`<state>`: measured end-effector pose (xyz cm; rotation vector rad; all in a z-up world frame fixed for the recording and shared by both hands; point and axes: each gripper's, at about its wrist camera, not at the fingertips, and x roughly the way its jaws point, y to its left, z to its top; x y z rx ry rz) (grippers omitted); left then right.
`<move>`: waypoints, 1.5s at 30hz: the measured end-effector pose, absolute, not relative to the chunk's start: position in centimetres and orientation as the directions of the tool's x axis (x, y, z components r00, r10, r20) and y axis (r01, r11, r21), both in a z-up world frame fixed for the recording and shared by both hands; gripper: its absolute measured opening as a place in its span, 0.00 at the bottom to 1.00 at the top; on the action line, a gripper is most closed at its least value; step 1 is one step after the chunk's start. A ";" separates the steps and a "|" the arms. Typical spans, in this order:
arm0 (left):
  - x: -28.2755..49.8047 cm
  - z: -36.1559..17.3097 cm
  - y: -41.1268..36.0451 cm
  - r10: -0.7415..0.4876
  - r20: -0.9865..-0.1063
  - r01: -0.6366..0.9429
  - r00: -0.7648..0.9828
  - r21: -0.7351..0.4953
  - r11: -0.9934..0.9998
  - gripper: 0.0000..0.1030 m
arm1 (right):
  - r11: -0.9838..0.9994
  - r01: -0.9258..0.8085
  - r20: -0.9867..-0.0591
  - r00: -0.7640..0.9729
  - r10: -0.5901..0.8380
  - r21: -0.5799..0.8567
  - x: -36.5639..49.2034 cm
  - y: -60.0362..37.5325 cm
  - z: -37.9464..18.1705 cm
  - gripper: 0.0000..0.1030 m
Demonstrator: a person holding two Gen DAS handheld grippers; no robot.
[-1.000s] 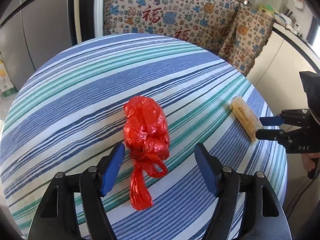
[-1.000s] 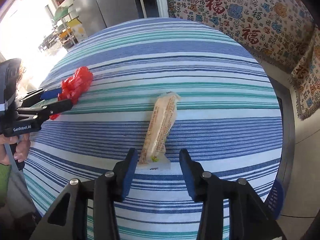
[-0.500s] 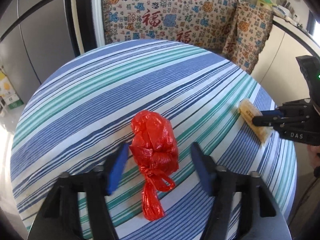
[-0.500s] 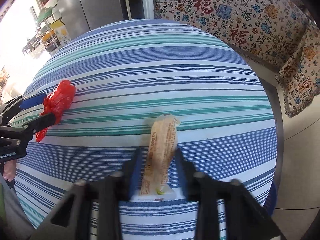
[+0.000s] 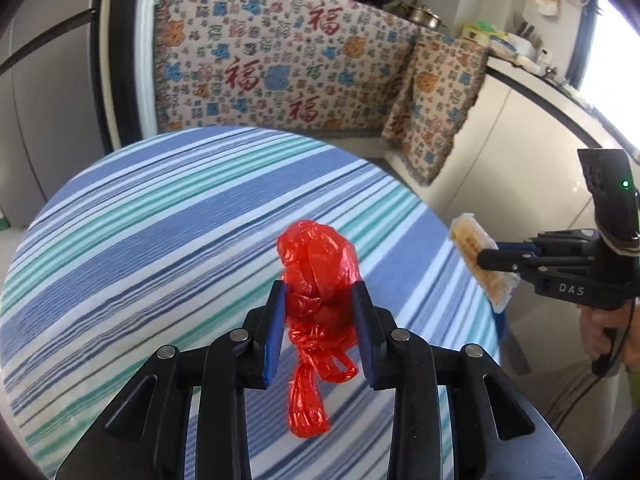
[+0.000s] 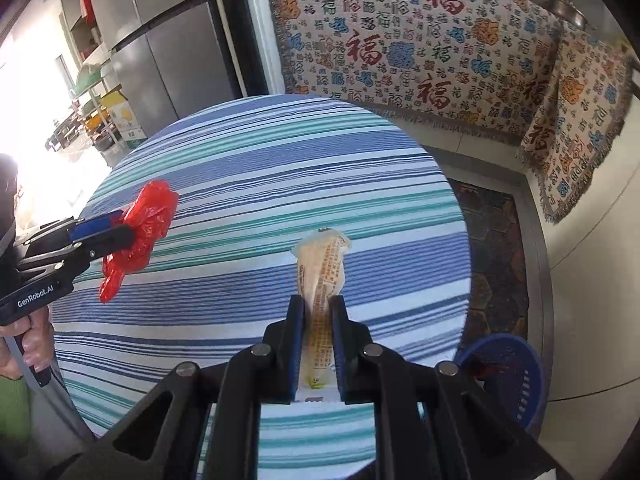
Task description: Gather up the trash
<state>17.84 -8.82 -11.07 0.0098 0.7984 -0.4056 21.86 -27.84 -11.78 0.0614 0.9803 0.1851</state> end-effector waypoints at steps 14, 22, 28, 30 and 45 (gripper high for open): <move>17.5 -13.3 -34.4 -0.558 -0.731 0.600 0.393 -0.256 0.758 0.31 | 0.964 0.229 -0.855 0.518 -0.004 0.134 13.9 -48.8 -15.5 0.13; 19.2 -19.6 -44.1 -0.556 -0.782 0.611 0.282 -0.300 0.733 0.31 | 0.940 0.278 -0.881 0.471 0.047 0.199 13.9 -56.1 -22.6 0.13; 21.4 -23.7 -46.8 -0.523 -0.815 0.588 0.251 -0.301 0.751 0.31 | 0.935 0.275 -0.895 0.439 0.084 0.222 14.5 -58.7 -27.3 0.13; 22.2 -24.9 -47.3 -0.520 -0.819 0.583 0.243 -0.306 0.753 0.32 | 0.937 0.265 -0.898 0.430 0.095 0.226 14.9 -59.3 -28.8 0.15; 19.2 -19.6 -44.5 -0.426 -0.805 0.575 0.412 -0.133 0.807 0.99 | 0.904 0.383 -0.858 0.513 -0.036 0.191 10.5 -59.3 -23.4 0.85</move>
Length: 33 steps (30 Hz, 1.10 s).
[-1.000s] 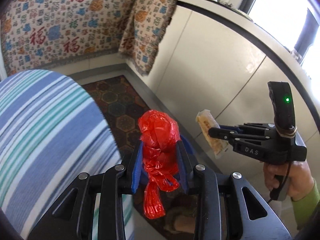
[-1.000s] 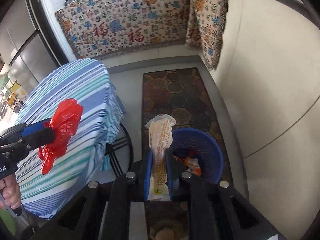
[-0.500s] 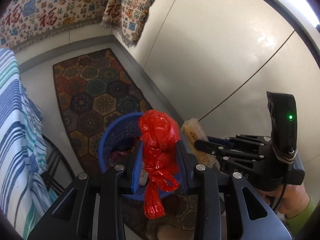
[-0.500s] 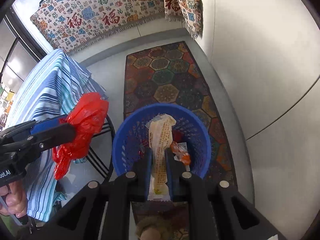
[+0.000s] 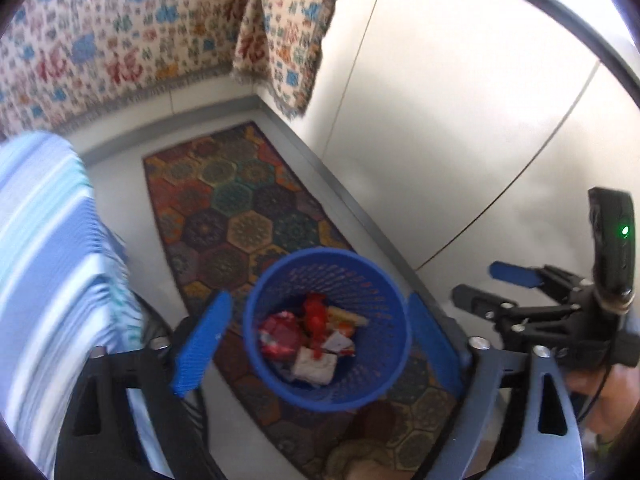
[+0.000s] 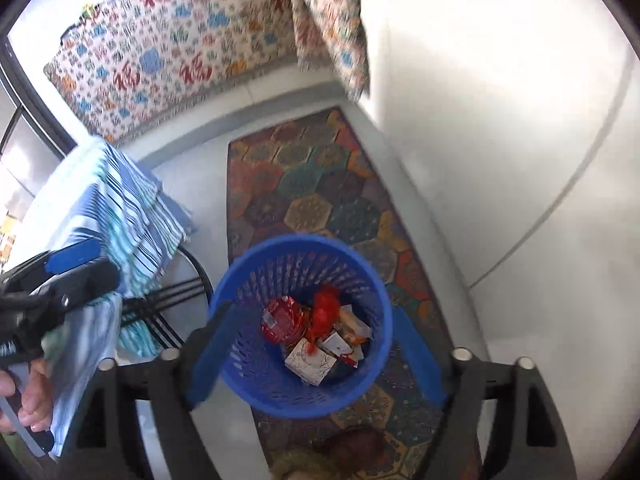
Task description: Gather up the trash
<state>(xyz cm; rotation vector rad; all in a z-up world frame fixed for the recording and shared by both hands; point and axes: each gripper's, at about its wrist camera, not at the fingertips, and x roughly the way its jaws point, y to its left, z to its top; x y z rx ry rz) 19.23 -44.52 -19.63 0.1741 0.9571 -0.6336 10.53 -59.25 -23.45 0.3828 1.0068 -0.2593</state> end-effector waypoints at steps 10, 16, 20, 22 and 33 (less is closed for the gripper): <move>9.0 -13.4 -38.0 -0.377 -0.763 0.598 0.525 0.017 0.801 1.00 | 0.873 0.479 -0.826 0.527 -0.201 0.093 -0.9 -52.4 -15.5 1.00; 6.9 -12.2 -37.6 -0.306 -0.756 0.547 0.579 0.082 0.833 1.00 | 0.855 0.516 -0.807 0.527 -0.266 0.055 -4.0 -49.7 -13.3 1.00; 6.7 -12.0 -37.1 -0.317 -0.766 0.547 0.560 0.055 0.835 1.00 | 0.856 0.516 -0.799 0.531 -0.282 0.041 -5.1 -48.7 -12.2 1.00; 6.5 -11.8 -36.7 -0.297 -0.774 0.538 0.559 0.066 0.841 1.00 | 0.857 0.513 -0.800 0.530 -0.280 0.040 -5.5 -48.1 -11.7 1.00; 6.2 -11.5 -35.7 -0.289 -0.796 0.550 0.532 0.065 0.833 1.00 | 0.867 0.496 -0.797 0.542 -0.264 0.050 -6.4 -46.4 -10.6 1.00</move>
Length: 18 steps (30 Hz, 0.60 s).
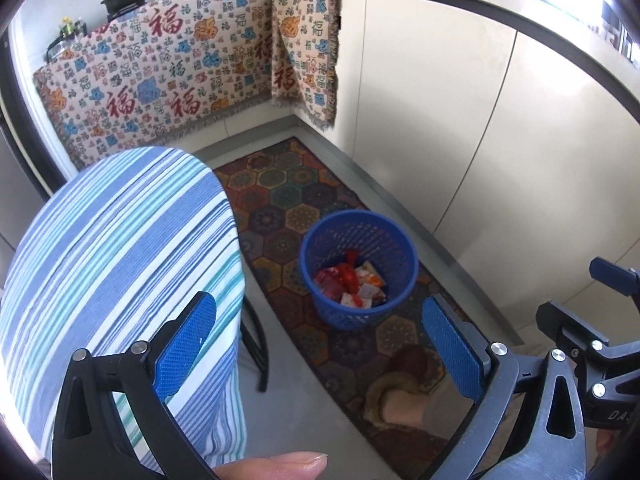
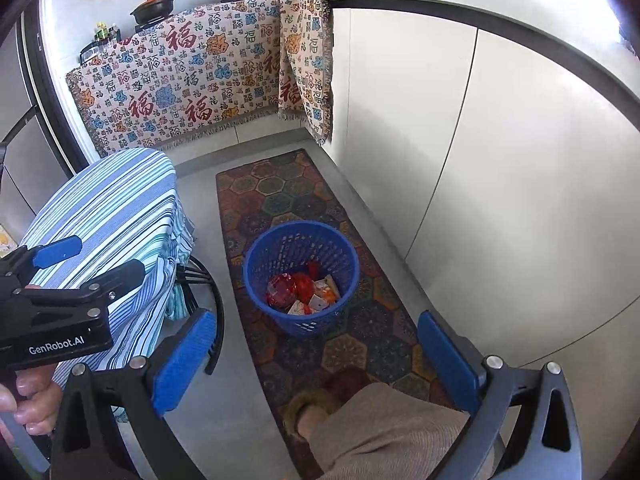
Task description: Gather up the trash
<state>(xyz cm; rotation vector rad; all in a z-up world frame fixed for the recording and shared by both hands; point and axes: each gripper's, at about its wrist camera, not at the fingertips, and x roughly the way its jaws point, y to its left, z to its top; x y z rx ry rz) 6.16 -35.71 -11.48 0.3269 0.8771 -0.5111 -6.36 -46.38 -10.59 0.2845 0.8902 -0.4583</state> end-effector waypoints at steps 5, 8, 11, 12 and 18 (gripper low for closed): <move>6.1 -11.6 -35.8 -0.287 -0.800 0.548 0.528 0.062 0.834 1.00 | 0.871 0.487 -0.804 0.540 -0.250 0.056 -6.4 -46.3 -11.0 1.00; 6.0 -11.5 -35.9 -0.286 -0.799 0.551 0.529 0.067 0.832 1.00 | 0.868 0.492 -0.807 0.537 -0.244 0.065 -6.5 -46.4 -11.2 1.00; 6.0 -11.5 -36.0 -0.287 -0.799 0.552 0.529 0.067 0.831 1.00 | 0.868 0.493 -0.809 0.535 -0.243 0.066 -6.5 -46.5 -11.3 1.00; 5.9 -11.5 -36.0 -0.286 -0.799 0.552 0.529 0.068 0.831 1.00 | 0.868 0.491 -0.810 0.535 -0.242 0.066 -6.5 -46.4 -11.3 1.00; 5.9 -11.5 -36.0 -0.284 -0.798 0.556 0.532 0.076 0.828 1.00 | 0.872 0.485 -0.813 0.534 -0.231 0.072 -6.5 -46.3 -11.4 1.00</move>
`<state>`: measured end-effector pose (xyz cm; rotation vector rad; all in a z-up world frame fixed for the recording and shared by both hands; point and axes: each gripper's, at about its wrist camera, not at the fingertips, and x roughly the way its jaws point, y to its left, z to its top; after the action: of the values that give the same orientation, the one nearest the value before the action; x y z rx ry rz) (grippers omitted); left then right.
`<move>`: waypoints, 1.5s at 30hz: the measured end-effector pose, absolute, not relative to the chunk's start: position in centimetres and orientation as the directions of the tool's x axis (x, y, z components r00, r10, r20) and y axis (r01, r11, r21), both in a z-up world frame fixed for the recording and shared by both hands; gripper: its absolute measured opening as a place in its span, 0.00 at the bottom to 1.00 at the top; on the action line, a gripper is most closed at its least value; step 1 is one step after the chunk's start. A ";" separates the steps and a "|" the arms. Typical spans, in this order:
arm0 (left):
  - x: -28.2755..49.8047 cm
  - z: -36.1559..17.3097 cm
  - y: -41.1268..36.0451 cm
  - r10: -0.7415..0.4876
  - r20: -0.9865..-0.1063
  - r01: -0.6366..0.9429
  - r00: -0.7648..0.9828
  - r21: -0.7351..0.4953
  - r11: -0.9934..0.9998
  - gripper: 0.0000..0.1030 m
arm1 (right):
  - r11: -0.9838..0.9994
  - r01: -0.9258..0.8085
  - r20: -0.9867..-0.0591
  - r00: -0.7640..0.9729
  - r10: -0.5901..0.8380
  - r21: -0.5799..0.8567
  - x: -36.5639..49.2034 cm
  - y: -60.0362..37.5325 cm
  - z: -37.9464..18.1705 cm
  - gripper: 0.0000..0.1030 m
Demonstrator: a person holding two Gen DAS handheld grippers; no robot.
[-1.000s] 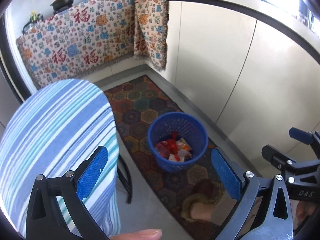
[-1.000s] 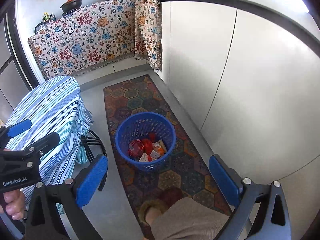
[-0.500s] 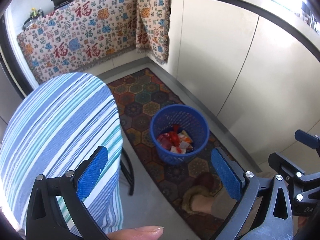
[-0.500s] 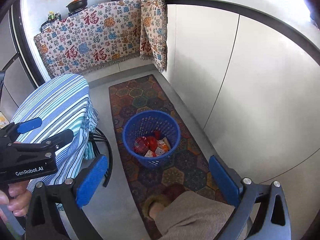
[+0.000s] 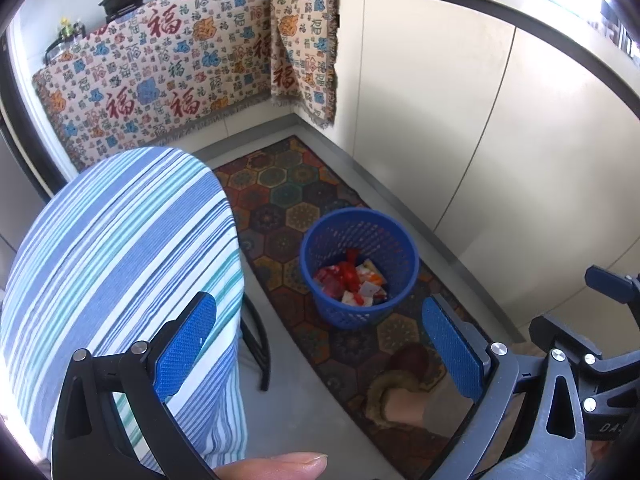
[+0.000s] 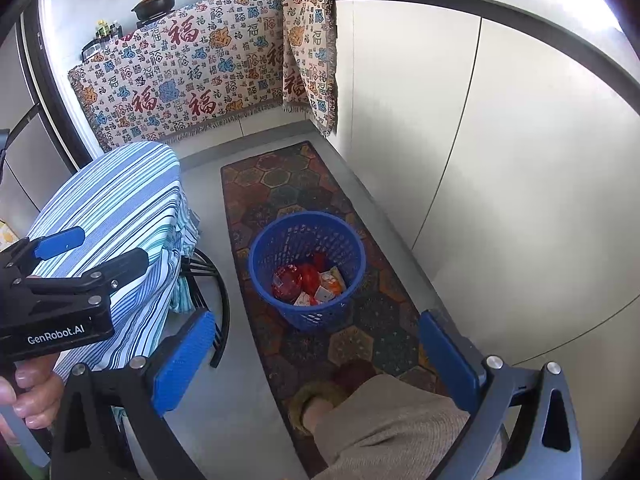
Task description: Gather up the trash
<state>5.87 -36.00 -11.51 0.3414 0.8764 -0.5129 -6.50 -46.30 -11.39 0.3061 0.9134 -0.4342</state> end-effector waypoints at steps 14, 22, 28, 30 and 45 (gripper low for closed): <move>5.8 -11.4 -36.0 -0.281 -0.798 0.556 0.533 0.080 0.827 1.00 | 0.872 0.484 -0.814 0.535 -0.228 0.074 -6.6 -46.2 -11.4 1.00; 5.8 -11.4 -36.1 -0.281 -0.802 0.560 0.527 0.079 0.825 0.99 | 0.872 0.484 -0.814 0.534 -0.226 0.075 -6.7 -46.0 -11.4 1.00; 6.0 -11.4 -35.9 -0.282 -0.807 0.562 0.519 0.074 0.824 0.99 | 0.872 0.484 -0.814 0.535 -0.226 0.075 -6.7 -46.0 -11.4 1.00; 6.1 -11.5 -35.9 -0.280 -0.809 0.561 0.517 0.073 0.825 0.99 | 0.871 0.485 -0.814 0.535 -0.227 0.076 -6.7 -46.1 -11.4 1.00; 5.9 -11.6 -36.3 -0.284 -0.813 0.577 0.509 0.078 0.813 0.99 | 0.866 0.493 -0.818 0.530 -0.223 0.084 -7.0 -46.5 -11.8 1.00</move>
<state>5.90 -36.30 -11.60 0.3622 0.8971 -0.5319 -6.95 -46.47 -11.84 0.3237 0.9186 -0.4364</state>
